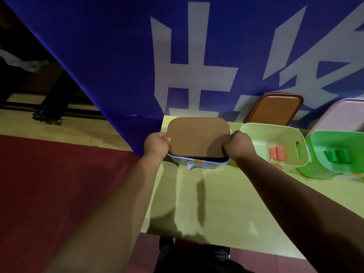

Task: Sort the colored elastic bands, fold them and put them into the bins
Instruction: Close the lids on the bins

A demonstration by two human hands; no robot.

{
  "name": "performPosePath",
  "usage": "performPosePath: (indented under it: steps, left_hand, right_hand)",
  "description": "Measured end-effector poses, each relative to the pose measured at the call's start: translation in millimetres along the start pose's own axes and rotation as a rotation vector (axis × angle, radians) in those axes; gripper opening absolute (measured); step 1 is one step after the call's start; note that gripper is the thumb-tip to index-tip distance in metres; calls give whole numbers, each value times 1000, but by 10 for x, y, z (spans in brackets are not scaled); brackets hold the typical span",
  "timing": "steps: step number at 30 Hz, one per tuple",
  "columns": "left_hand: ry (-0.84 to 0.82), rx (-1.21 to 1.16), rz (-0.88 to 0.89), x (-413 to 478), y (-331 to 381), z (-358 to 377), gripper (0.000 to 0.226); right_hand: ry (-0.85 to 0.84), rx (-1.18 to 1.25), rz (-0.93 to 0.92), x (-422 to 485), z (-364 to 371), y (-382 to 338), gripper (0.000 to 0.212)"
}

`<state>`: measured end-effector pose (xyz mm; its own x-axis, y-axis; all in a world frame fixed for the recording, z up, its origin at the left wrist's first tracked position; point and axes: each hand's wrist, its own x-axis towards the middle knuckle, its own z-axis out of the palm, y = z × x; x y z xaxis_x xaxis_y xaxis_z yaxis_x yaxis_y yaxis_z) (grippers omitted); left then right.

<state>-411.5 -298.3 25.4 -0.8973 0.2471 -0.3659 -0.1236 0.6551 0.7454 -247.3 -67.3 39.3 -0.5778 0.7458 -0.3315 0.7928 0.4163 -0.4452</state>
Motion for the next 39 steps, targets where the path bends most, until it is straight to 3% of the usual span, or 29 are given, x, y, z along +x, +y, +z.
performPosePath:
  steps: [14, 29, 39]
  left_hand:
    - [-15, 110, 28, -69, 63, -4, 33]
    - [31, 243, -3, -99, 218, -50, 40]
    - [11, 156, 117, -289, 840, 282, 32]
  right_hand:
    - [0, -7, -6, -45, 20, 46, 19]
    - [-5, 73, 8, -98, -106, 84, 10]
    - [6, 50, -49, 4, -657, 289, 36]
